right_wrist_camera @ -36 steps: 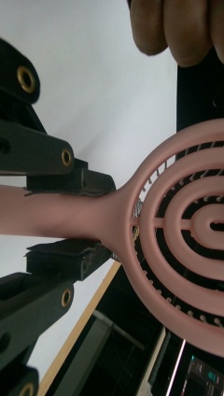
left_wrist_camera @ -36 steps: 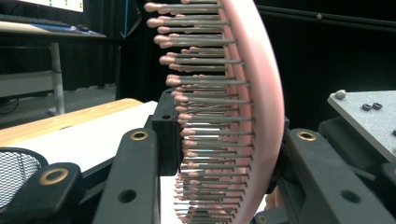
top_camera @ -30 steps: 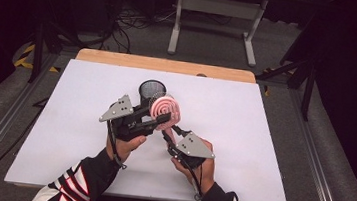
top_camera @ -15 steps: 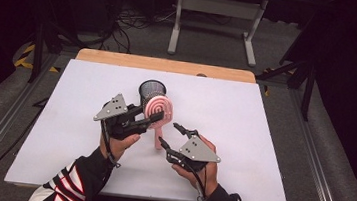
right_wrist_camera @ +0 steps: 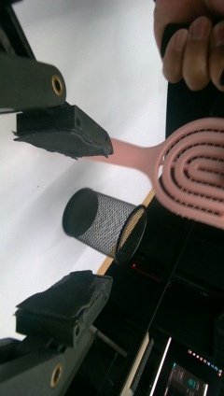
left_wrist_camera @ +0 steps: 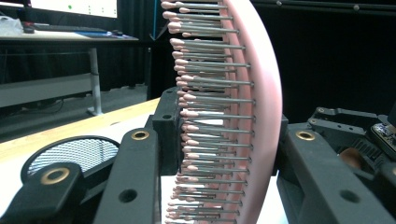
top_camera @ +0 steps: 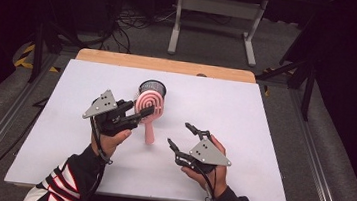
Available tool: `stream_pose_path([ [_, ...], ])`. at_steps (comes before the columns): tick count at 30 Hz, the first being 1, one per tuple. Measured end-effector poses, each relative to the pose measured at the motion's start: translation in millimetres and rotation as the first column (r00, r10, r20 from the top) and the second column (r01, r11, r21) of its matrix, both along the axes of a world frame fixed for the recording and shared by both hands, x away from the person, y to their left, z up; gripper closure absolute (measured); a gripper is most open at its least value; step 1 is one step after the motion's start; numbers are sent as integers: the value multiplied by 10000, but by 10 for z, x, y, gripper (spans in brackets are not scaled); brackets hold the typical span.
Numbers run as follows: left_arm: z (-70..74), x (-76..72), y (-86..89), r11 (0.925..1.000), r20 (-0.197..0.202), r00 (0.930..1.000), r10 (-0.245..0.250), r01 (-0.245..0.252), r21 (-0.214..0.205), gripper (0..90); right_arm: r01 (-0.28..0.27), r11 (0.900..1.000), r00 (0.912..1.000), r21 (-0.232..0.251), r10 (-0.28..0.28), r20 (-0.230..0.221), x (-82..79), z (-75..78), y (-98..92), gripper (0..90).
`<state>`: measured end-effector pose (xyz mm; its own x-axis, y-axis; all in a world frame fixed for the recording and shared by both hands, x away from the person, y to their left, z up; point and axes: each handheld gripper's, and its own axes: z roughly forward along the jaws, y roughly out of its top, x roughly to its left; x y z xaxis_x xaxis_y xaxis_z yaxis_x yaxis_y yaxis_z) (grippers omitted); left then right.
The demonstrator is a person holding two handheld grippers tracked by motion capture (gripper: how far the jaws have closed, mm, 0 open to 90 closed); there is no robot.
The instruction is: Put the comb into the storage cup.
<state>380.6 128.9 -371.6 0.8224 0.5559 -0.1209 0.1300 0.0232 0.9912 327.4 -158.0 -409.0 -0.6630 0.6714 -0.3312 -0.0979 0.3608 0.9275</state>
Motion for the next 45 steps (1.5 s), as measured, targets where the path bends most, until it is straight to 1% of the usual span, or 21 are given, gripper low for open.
stream_pose_path([
  [4, 6, 9, 32, 9999, 31, 9999, 100, -100, -9, 627, 222, 9997, 9997, 135, -222, -45, -13, 6, -100, 295],
  [5, 8, 10, 37, 9999, 21, 9999, 113, -113, -64, 627, 259, 9995, 9996, 169, -258, -63, -17, 8, -130, 291],
  [7, 12, 12, 50, 9999, 39, 9999, 158, -157, -57, 627, 399, 9991, 9992, 164, -398, -41, -23, 10, -185, 283],
  [9, 17, 10, 60, 9999, 29, 9999, 165, -164, -40, 628, 516, 9983, 9986, 279, -514, -101, -39, 14, -237, 274],
  [11, 24, 12, 67, 9997, 95, 9997, 218, -217, -111, 628, 604, 9980, 9982, 200, -605, 6, -61, 20, -270, 265],
  [13, 34, 11, 82, 9996, 114, 9996, 240, -238, -142, 627, 629, 9977, 9980, 237, -630, 45, -75, 20, -304, 254],
  [15, 46, 11, 103, 9995, 143, 9995, 289, -288, -113, 628, 661, 9974, 9978, 271, -662, 18, -77, 15, -333, 237],
  [18, 65, 13, 135, 9992, 162, 9993, 346, -342, -220, 628, 707, 9969, 9975, 345, -704, -86, -70, 2, -378, 207],
  [24, 93, 15, 192, 9985, 226, 9987, 455, -448, -309, 628, 826, 9963, 9963, 226, -820, -245, -70, -20, -460, 123],
  [27, 108, 14, 211, 9982, 263, 9984, 494, -485, -361, 628, 920, 9956, 9954, 197, -914, -288, -74, -33, -501, 95],
  [31, 127, 14, 238, 9979, 321, 9981, 531, -518, -396, 628, 1127, 9936, 9932, 77, -1124, -290, -82, -52, -571, 88],
  [33, 130, 19, 252, 9975, 310, 9982, 515, -499, -508, 628, 1212, 9926, 9922, 16, -1211, -279, -84, -55, -599, 87],
  [35, 137, 25, 270, 9973, 331, 9980, 544, -527, -516, 628, 1320, 9912, 9909, -65, -1321, -256, -86, -52, -627, 88],
  [41, 171, 26, 289, 9968, 382, 9978, 547, -523, -611, 628, 1436, 9896, 9892, 100, -1432, -319, -97, -42, -715, 88],
  [45, 206, 33, 302, 9959, 364, 9980, 523, -494, -761, 628, 1455, 9893, 9887, 93, -1451, -376, -105, -45, -741, 88],
])
